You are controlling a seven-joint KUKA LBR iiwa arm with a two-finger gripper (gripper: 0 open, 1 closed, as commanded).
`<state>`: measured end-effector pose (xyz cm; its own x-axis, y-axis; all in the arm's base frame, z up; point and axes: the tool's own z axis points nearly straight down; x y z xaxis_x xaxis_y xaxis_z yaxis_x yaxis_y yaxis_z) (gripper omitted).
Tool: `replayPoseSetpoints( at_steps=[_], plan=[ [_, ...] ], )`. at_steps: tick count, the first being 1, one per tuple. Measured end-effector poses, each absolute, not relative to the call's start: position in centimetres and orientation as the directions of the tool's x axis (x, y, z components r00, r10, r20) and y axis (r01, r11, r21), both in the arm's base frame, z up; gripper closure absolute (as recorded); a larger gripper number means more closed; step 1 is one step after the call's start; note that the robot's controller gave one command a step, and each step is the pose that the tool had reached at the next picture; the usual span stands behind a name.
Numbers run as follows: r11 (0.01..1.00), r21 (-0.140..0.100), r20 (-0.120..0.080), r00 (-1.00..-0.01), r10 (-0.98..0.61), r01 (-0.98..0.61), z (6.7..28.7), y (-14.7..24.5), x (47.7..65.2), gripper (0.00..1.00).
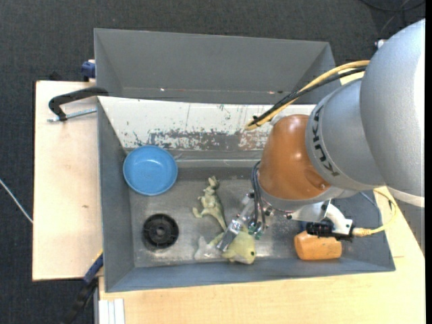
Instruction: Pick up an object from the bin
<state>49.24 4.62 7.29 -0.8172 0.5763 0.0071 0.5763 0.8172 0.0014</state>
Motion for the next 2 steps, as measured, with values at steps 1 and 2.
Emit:
replayPoseSetpoints(
  at_steps=[1, 2],
  plan=[
    [1.000, 0.001, -0.012, -1.000, -0.013, -0.013, 7.41, 11.68, 50.78, 0.00],
    [1.000, 0.004, -0.007, -1.000, -0.011, -0.011, 7.49, 11.85, 50.68, 1.00]
  ],
)
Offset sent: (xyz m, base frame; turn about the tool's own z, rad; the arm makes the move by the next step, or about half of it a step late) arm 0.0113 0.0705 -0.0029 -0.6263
